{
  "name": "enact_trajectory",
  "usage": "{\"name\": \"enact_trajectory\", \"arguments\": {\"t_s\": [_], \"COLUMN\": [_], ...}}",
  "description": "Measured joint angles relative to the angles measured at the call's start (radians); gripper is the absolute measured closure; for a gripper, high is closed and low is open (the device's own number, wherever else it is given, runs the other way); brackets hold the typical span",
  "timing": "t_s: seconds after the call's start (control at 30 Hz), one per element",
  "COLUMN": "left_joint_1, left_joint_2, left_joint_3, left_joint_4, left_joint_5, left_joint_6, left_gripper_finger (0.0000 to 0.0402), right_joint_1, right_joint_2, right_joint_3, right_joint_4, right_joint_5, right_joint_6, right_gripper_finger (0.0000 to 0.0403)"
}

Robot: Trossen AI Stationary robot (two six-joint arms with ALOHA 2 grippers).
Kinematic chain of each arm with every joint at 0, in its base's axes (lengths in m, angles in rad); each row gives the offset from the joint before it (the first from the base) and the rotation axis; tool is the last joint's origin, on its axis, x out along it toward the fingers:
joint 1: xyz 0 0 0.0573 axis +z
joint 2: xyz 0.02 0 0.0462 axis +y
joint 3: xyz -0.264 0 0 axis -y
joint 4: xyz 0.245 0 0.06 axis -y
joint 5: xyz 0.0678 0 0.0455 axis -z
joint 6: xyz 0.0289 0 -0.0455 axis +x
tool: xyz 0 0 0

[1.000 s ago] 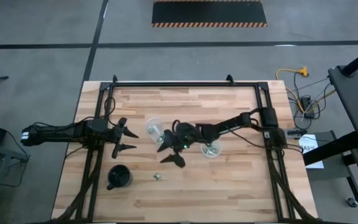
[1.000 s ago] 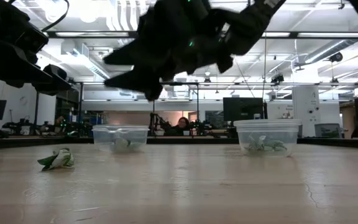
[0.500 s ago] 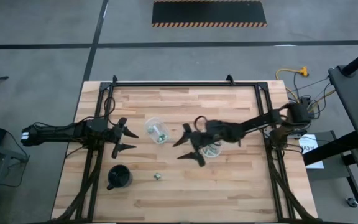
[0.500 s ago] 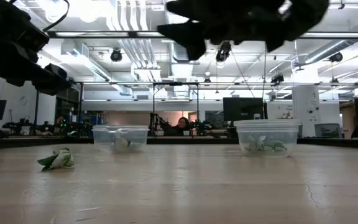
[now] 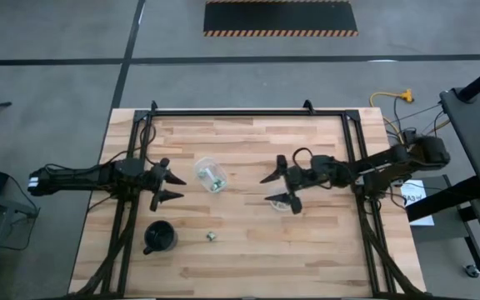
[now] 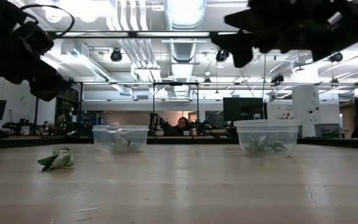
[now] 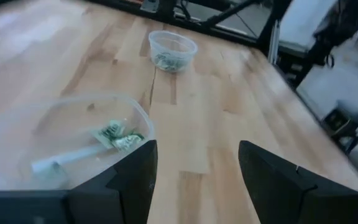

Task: Pick and place Stevia / Truvia into bins
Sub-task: Put the green stevia packet into the left transparent container

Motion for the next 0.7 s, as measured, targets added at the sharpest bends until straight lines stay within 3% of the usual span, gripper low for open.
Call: {"name": "enact_trajectory", "arguments": {"t_s": [0.27, 0.37, 0.53, 0.7], "left_joint_1": [0.0, 0.0, 0.0, -0.001], "left_joint_2": [0.0, 0.003, 0.004, 0.014], "left_joint_3": [-0.001, -0.002, -0.002, -0.002], "left_joint_4": [0.02, 0.084, 0.159, 0.158], "left_joint_5": [-0.005, -0.093, -0.318, -0.343], "left_joint_6": [-0.324, -0.379, -0.217, -0.084], "left_gripper_finger": [0.0193, 0.0193, 0.0193, 0.0193], "right_joint_1": [0.014, 0.024, 0.029, 0.028], "right_joint_2": [-0.081, -0.083, -0.083, -0.099], "right_joint_3": [-0.214, -0.28, -0.346, -0.39], "right_joint_4": [0.295, 0.405, 0.52, 0.543], "right_joint_5": [-0.003, -0.003, -0.003, -0.003], "right_joint_6": [0.081, 0.081, 0.077, 0.033], "right_gripper_finger": [0.0149, 0.0146, 0.0142, 0.0146]}}
